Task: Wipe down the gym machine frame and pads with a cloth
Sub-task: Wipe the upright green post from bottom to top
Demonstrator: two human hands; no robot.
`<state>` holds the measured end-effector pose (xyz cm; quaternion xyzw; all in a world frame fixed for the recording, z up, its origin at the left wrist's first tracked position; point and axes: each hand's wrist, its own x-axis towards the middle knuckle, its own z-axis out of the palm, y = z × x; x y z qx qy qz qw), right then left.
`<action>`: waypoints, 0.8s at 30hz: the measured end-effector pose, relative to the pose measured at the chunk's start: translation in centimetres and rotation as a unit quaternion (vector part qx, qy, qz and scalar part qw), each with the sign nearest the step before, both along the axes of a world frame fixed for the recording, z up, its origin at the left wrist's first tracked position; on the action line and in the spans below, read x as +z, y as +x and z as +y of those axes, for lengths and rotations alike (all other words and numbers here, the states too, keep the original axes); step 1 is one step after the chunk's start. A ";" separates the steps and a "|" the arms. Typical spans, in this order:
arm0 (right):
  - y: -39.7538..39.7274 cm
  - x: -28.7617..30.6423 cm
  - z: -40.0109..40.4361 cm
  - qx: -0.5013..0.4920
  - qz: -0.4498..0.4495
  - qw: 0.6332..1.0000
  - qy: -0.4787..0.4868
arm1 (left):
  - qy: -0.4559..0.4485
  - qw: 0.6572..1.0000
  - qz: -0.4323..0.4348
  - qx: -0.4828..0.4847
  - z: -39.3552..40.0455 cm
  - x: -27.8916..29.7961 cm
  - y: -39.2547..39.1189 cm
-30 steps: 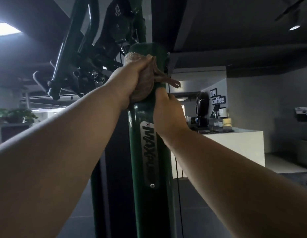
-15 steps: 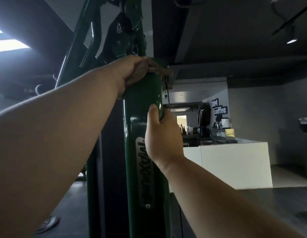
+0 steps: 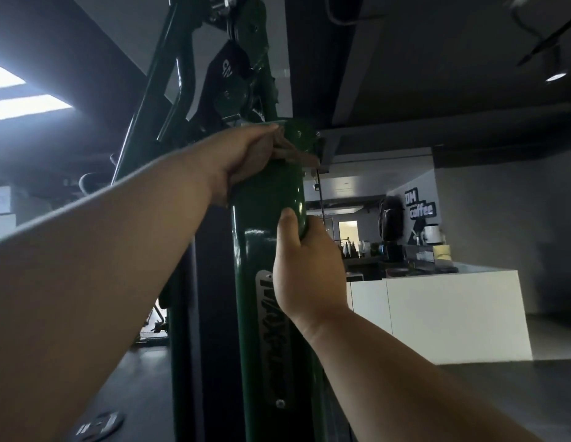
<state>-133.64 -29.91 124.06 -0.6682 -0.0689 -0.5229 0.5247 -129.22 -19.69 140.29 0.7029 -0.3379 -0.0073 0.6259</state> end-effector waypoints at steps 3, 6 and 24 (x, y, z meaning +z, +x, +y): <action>-0.1 0.1 0.1 -0.004 -0.001 1.000 0.003 | 0.023 0.998 -0.039 0.051 -0.2 1.7 0.4; -0.2 0.1 0.1 -0.013 0.005 1.000 0.003 | 0.028 0.983 -0.158 0.091 -1.0 2.2 0.9; -0.1 -2.6 -2.2 0.178 0.091 0.964 0.175 | 0.053 0.892 -0.312 0.323 -0.8 -15.0 -3.7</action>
